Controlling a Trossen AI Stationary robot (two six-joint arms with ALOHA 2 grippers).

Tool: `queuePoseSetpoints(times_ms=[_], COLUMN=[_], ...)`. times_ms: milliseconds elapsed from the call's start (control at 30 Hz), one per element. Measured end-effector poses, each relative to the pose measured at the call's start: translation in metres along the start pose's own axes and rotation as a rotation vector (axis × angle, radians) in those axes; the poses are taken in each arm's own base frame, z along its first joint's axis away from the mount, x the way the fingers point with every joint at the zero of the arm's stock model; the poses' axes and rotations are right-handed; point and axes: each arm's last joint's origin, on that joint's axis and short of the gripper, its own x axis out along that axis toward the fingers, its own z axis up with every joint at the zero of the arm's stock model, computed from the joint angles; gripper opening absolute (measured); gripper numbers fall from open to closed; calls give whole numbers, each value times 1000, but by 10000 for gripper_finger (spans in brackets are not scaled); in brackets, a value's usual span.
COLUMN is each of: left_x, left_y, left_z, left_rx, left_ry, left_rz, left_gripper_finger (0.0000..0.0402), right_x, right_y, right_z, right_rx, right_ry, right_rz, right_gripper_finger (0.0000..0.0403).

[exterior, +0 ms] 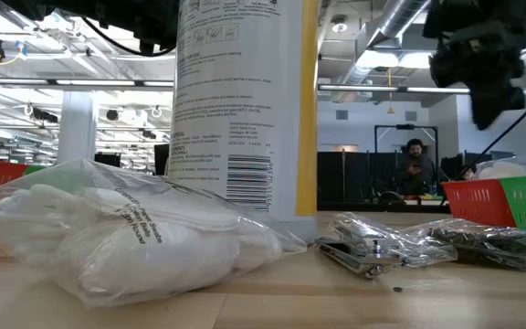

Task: Pick & Place Travel size toiletries
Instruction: Put the white vanity pack into the right red bin

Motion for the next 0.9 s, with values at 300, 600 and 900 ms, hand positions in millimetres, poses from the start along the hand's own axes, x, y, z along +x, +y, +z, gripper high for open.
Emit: queuePoseSetpoints(times_ms=[300, 600, 900], left_x=[-2, -3, -1], left_y=[-4, -11, -19], left_z=[-21, -41, -83], left_rx=[-31, -57, -70], left_ry=[197, 371, 564], left_rz=[-125, -306, -378], left_gripper_finger=[104, 104, 104], right_x=[0, 2, 12], right_y=[11, 19, 34], right_z=[18, 29, 38], right_rx=[-106, -176, -260], right_ry=[-166, -239, -263], right_rz=[96, 152, 184], right_gripper_finger=[82, 82, 82])
